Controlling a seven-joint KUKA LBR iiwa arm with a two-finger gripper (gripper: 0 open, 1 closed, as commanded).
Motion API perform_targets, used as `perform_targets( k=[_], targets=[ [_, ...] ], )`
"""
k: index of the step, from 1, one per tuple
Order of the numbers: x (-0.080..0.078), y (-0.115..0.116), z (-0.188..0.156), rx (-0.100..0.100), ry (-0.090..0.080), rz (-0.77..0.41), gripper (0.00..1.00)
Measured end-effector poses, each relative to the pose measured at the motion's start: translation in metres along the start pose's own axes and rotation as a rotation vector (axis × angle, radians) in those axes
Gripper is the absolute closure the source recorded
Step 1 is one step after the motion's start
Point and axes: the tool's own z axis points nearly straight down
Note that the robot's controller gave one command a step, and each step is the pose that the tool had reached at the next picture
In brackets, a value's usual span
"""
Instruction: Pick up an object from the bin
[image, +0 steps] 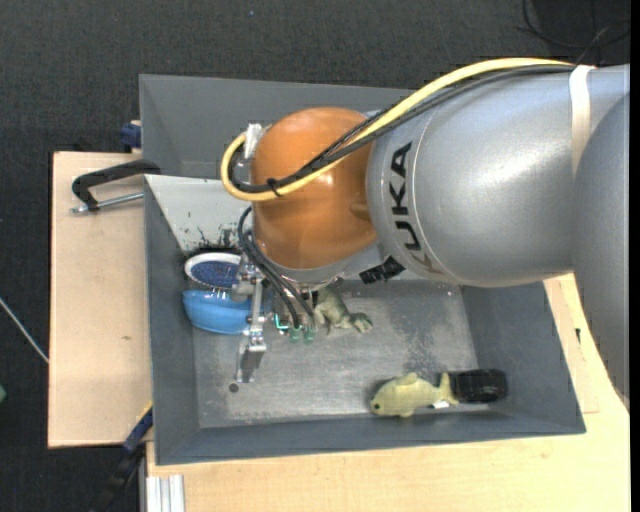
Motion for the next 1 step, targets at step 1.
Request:
perform_targets(
  k=[1],
  targets=[
    [-0.0131,-0.0408,0.1135,0.001,-0.001,0.032,0.00]
  ],
)
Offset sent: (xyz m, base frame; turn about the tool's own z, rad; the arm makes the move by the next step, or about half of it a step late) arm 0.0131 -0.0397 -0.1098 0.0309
